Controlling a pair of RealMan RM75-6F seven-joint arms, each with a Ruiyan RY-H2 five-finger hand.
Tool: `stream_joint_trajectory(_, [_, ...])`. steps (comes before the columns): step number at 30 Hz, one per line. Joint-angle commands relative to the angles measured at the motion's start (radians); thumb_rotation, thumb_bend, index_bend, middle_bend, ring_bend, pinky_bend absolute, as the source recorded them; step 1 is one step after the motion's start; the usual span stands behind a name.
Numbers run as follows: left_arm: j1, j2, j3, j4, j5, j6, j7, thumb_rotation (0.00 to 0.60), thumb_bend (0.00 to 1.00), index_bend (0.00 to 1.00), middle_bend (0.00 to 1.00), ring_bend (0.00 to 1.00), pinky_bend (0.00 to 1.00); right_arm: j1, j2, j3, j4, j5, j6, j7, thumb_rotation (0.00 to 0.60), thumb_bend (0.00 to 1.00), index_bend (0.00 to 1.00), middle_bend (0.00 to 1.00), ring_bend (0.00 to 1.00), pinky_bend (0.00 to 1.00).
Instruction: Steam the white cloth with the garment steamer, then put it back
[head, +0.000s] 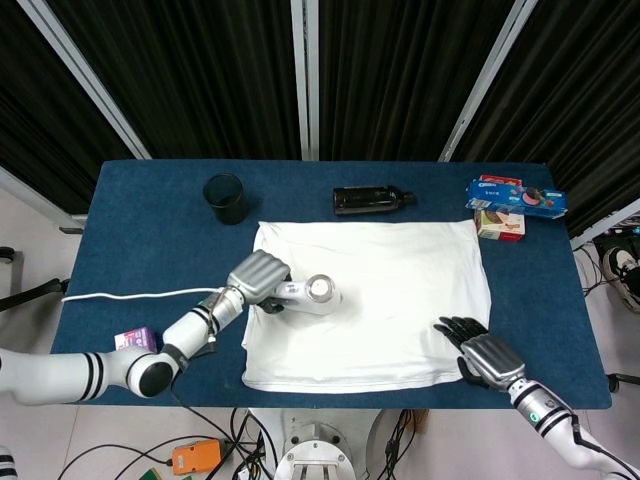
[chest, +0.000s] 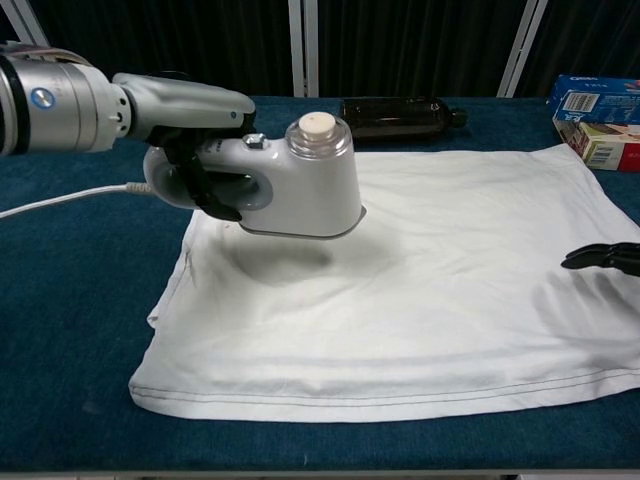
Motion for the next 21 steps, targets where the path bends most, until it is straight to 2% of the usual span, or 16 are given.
stream_joint_trajectory(1, [-0.092,-0.038,0.029,0.009,-0.124,-0.015,0.091,0.555,0.58,0.84,0.91,0.81,0.77,0.014,-0.014,-0.011,0.013,0.010,-0.016,0.005,0.600,1.00,0.11,0.12,0.06,0.17])
stream_joint_trajectory(8, [-0.187,-0.093,0.060,0.047,-0.287,0.033,0.165,0.529,0.58,0.84,0.91,0.81,0.77,0.018,-0.023,-0.022,0.030,0.009,0.006,0.034,0.600,1.00,0.11,0.12,0.06,0.18])
stream_joint_trajectory(15, [-0.254,-0.156,0.089,0.121,-0.394,0.044,0.207,0.515,0.58,0.84,0.91,0.81,0.77,0.019,-0.025,-0.033,0.035,0.013,0.021,0.040,0.600,1.00,0.11,0.12,0.06,0.18])
stream_joint_trajectory(21, [-0.268,-0.186,0.102,0.205,-0.460,0.066,0.207,0.512,0.58,0.84,0.91,0.81,0.77,0.020,-0.028,-0.040,0.036,0.022,0.025,0.042,0.600,1.00,0.11,0.12,0.06,0.18])
